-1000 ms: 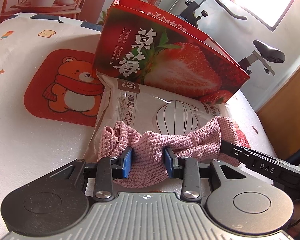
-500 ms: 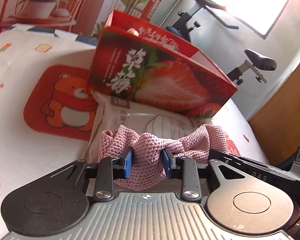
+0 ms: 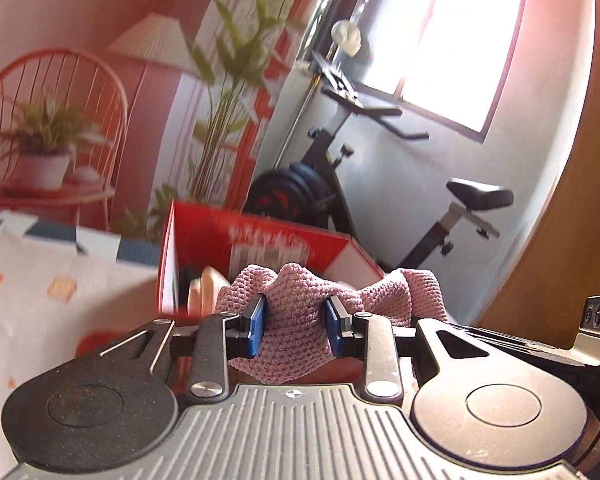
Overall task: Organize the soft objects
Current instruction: 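Lift the pink knit cloth with both tools and carry it over the box, then open both tools to release the pink cloth into the box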
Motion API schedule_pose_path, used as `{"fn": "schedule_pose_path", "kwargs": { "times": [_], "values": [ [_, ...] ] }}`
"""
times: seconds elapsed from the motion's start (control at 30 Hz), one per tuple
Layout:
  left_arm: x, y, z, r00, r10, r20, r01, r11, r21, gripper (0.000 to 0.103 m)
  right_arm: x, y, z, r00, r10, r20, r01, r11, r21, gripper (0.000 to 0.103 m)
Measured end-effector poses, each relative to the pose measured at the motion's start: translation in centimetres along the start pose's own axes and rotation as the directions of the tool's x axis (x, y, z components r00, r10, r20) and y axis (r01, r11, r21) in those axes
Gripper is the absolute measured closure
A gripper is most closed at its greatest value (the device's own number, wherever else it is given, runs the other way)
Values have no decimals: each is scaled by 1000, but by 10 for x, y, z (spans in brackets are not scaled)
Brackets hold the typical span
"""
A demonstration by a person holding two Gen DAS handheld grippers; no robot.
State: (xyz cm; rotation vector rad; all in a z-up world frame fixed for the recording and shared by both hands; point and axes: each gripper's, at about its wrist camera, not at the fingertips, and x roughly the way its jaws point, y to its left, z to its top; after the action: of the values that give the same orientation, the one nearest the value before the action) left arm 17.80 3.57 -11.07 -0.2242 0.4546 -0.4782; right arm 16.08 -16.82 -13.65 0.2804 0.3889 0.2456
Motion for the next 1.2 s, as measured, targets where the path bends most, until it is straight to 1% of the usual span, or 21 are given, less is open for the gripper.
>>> {"fn": "schedule_pose_path", "kwargs": {
  "times": [0.1,0.17,0.23,0.3,0.37,0.43,0.53,0.63,0.7,0.8,0.97,1.03,1.1,1.17,1.2],
  "values": [
    [13,-2,26,999,-12,34,12,1000,-7,70,10,-4,33,999,0,44,1,1000,-18,85],
    [26,-4,41,999,-20,47,20,1000,9,70,18,-6,48,998,-7,62,10,999,-42,85],
    [39,0,51,999,-24,46,25,1000,-16,70,28,-11,61,998,-25,66,29,997,-66,84],
    [56,7,55,999,-36,19,37,997,-63,70,40,-18,68,998,-38,50,41,997,-68,84],
    [74,13,53,999,-24,-27,22,997,-70,70,53,-26,70,998,-53,19,54,996,-66,84],
    [92,15,49,997,-4,-74,0,999,-51,70,69,-32,65,996,-80,-27,78,995,-67,84],
    [119,18,40,989,31,-143,-36,999,-34,70,95,-38,54,986,-133,-105,126,990,-69,84],
    [142,23,31,972,64,-224,-72,997,-26,70,120,-43,42,969,-166,-181,163,986,-31,84],
    [151,27,26,959,80,-271,-90,996,-26,70,132,-44,33,956,-184,-229,183,983,-28,84],
    [157,34,22,953,90,-289,-100,995,-18,70,147,-43,24,938,-203,-280,198,979,-47,84],
    [163,40,20,937,109,-333,-117,993,-4,70,157,-44,17,918,-222,-330,226,974,-25,82],
    [159,41,20,942,95,-321,-109,994,-24,68,156,-43,14,920,-224,-322,228,973,-26,81],
    [155,39,21,947,87,-311,-97,995,-15,58,153,-43,14,923,-221,-316,221,975,-34,76],
    [150,36,21,949,78,-304,-86,996,-13,50,148,-41,16,923,-228,-311,221,973,-59,74],
    [149,32,23,952,69,-298,-76,997,-11,46,144,-40,18,925,-232,-302,220,973,-75,71]
  ]
}}
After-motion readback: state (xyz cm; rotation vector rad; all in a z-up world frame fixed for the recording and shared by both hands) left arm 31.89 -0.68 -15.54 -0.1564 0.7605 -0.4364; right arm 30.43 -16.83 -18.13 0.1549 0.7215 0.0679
